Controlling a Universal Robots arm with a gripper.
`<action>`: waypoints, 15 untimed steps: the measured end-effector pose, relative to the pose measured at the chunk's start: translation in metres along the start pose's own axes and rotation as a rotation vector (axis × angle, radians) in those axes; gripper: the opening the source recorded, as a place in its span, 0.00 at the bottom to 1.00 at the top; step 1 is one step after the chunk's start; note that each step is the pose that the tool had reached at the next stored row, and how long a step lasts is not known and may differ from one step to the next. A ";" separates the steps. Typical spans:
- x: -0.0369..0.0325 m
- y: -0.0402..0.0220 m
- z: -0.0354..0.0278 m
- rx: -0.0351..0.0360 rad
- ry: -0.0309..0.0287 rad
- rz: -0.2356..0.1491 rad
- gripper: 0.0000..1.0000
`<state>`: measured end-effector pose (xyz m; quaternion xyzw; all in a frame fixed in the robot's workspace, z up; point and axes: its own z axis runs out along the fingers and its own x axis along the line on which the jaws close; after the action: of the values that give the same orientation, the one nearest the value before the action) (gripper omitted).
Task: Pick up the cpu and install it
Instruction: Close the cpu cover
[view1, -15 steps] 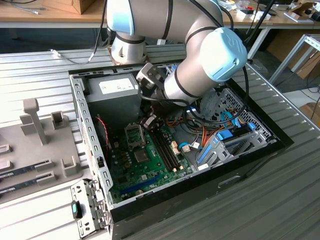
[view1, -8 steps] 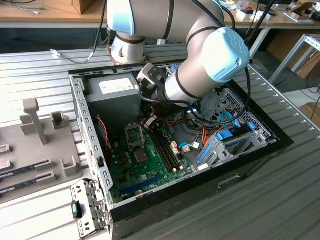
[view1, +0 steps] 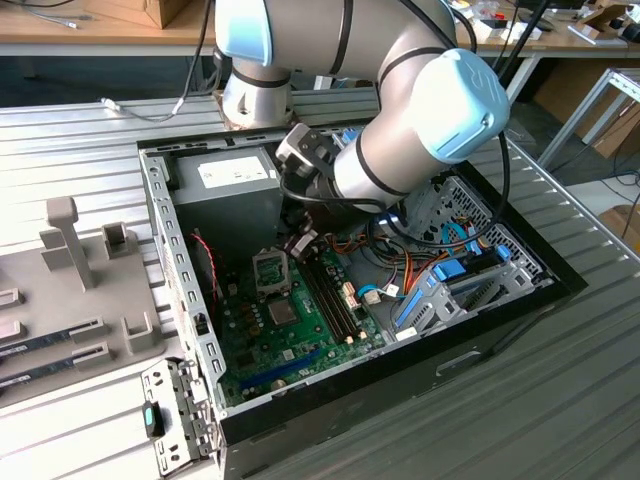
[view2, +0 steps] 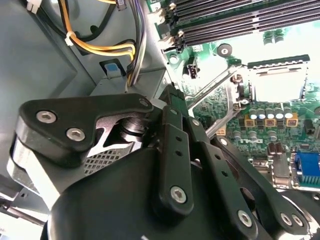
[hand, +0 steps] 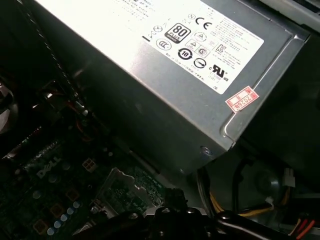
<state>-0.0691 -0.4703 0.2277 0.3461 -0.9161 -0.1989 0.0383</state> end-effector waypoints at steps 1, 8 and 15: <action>0.0002 0.0004 -0.0017 -0.0004 -0.0002 0.000 0.11; 0.0004 0.0017 -0.0068 -0.0025 -0.0015 -0.002 0.11; 0.0005 0.0021 -0.0082 -0.0031 -0.0021 -0.002 0.11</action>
<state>-0.0691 -0.4720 0.2361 0.3468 -0.9155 -0.2007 0.0377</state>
